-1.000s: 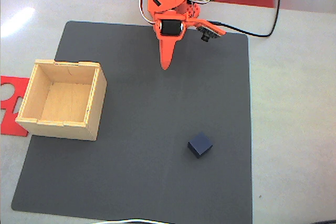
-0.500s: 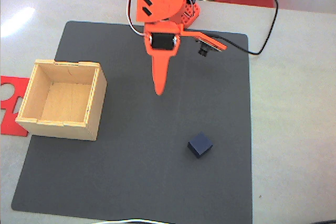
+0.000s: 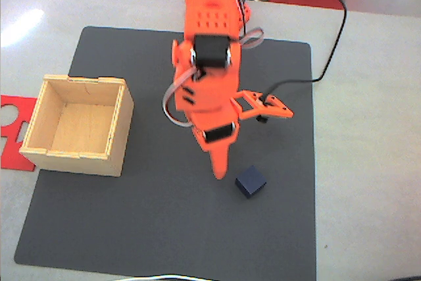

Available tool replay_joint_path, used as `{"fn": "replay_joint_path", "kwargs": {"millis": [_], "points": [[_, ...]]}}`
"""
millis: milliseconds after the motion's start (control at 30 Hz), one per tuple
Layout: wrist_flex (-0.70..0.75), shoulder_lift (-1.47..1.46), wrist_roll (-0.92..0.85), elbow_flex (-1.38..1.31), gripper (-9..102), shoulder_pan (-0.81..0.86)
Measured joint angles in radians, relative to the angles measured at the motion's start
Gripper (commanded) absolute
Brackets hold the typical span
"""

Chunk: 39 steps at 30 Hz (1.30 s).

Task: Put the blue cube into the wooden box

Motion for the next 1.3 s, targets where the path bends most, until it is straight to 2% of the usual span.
{"fn": "replay_joint_path", "kwargs": {"millis": [400,700,800,933,1133,1300], "points": [[0.025,-0.186,-0.104,-0.193,27,-0.051],[0.029,-0.259,-0.106,-0.207,28,-0.146],[0.029,-0.272,-0.106,-0.207,21,-0.152],[0.021,-0.296,-0.114,-0.212,1,-0.152],[0.037,-0.304,-0.114,-0.233,0,-0.15],[0.19,-0.305,-0.098,-0.42,0,-0.14]]}}
